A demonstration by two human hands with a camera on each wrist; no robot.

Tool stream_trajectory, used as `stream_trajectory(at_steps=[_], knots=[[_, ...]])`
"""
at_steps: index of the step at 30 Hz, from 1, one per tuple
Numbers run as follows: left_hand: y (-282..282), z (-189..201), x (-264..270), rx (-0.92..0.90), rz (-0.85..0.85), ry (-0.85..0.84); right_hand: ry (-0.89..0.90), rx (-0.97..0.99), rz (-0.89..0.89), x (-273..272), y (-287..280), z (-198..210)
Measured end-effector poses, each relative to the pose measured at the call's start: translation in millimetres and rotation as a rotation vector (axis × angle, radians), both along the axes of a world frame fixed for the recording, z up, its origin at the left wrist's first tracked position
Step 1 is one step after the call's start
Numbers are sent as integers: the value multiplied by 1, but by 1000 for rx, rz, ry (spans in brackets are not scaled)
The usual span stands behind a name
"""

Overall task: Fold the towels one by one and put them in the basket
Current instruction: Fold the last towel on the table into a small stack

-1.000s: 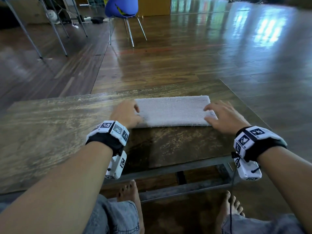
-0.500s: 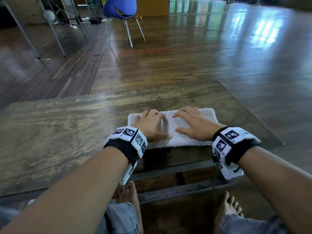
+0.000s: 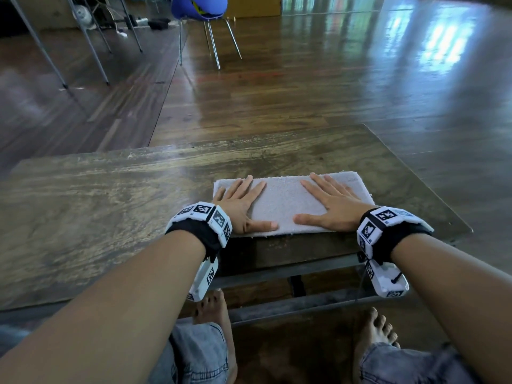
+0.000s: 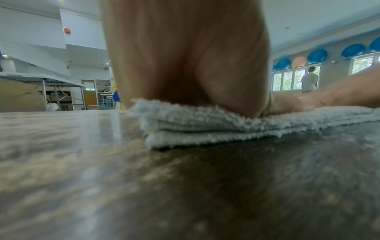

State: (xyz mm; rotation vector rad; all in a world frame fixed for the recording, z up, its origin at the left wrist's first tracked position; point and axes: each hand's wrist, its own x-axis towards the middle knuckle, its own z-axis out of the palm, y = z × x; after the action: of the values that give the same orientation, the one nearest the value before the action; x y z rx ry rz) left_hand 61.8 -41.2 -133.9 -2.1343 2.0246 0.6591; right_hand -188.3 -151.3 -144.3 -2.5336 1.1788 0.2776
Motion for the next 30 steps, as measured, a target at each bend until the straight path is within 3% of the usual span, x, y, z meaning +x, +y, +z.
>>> stream_trajectory(at_steps=[9,12,15,18,23,26,30], knots=[[9,4,10,26,89,-38,-16,-57,-149,-28,-3,4],[7,3,7,9,96,-78,4,-145,-127,-22,4,13],[4,6,4,-67,141,-92,-121,-289,-10,-8,17,32],[3,11,1,-127,184,-110,-262,-106,83,13,34,44],[7,25,-6,-179,221,-145,-111,-32,47,18,33,49],[8,38,-16,-245,183,-37,-36,-129,-69,5,22,55],[17,46,-28,-170,93,248,-153,-159,-73,-9,30,51]])
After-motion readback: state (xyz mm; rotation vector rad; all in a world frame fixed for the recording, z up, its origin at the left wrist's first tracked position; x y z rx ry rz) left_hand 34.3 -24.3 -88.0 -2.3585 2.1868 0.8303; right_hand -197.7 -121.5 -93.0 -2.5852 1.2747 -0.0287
